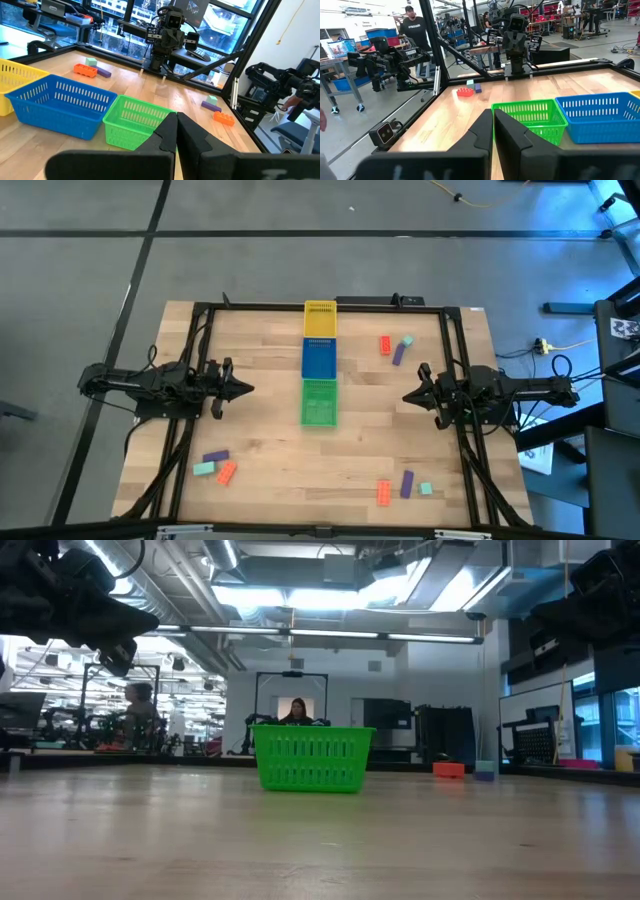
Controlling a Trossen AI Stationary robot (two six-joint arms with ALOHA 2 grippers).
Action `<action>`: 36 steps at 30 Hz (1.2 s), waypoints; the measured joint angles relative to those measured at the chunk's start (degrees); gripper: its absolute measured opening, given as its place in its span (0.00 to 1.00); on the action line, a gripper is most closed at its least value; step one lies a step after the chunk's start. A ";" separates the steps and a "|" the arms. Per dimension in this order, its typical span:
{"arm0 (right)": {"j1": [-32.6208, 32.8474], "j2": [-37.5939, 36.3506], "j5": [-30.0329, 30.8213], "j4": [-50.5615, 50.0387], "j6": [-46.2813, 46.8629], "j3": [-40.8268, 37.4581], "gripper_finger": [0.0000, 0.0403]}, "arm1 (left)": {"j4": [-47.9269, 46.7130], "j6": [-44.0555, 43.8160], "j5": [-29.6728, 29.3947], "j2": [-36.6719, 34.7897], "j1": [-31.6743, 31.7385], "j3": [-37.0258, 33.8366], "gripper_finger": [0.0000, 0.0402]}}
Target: Sort & place blocks by color
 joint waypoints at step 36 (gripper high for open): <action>0.00 0.93 14.00 34.06 7.25 0.81 0.05 | 0.00 0.01 0.00 0.00 -0.01 -0.01 0.00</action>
